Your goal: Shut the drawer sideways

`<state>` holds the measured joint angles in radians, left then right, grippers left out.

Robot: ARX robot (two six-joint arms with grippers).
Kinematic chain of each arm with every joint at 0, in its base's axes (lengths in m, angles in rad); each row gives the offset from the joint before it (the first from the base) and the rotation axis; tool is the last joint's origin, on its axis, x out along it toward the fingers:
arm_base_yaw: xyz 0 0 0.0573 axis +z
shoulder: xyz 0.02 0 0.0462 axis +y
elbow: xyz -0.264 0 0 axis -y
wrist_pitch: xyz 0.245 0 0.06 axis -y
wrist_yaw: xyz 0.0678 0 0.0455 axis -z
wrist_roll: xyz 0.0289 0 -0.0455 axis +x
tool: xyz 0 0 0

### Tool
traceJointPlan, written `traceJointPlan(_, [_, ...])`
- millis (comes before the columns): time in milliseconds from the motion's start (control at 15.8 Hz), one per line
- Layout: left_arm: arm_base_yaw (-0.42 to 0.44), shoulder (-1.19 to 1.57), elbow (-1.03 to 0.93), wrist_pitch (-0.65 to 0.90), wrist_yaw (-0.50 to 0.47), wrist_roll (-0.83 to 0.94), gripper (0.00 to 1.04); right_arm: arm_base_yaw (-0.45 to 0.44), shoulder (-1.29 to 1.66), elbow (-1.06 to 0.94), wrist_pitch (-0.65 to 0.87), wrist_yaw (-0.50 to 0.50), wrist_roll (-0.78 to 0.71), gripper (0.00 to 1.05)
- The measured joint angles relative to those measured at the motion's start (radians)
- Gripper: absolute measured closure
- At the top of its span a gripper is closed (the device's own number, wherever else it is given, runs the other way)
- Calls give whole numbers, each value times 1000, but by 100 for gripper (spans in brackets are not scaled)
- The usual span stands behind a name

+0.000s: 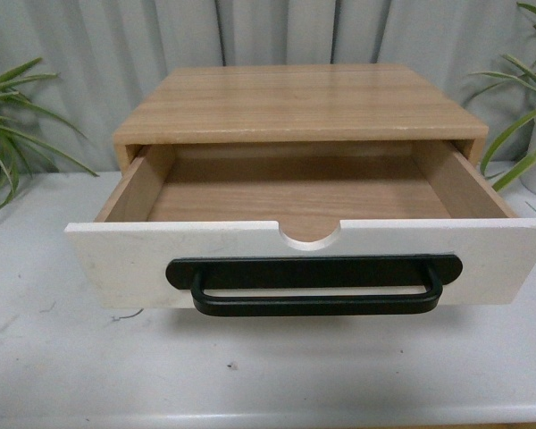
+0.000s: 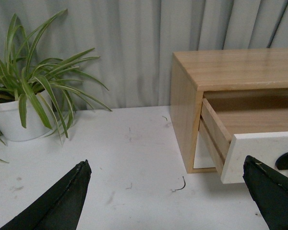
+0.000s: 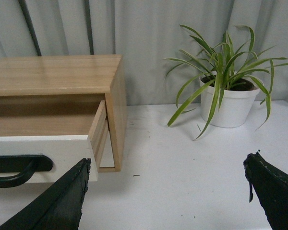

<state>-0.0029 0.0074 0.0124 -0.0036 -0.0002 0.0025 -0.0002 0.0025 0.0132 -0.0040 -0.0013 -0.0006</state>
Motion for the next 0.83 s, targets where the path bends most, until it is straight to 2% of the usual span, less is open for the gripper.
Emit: traceJointPlan(825, [0,0,0,0,0,0,7,0,0,0,0,0,0,6])
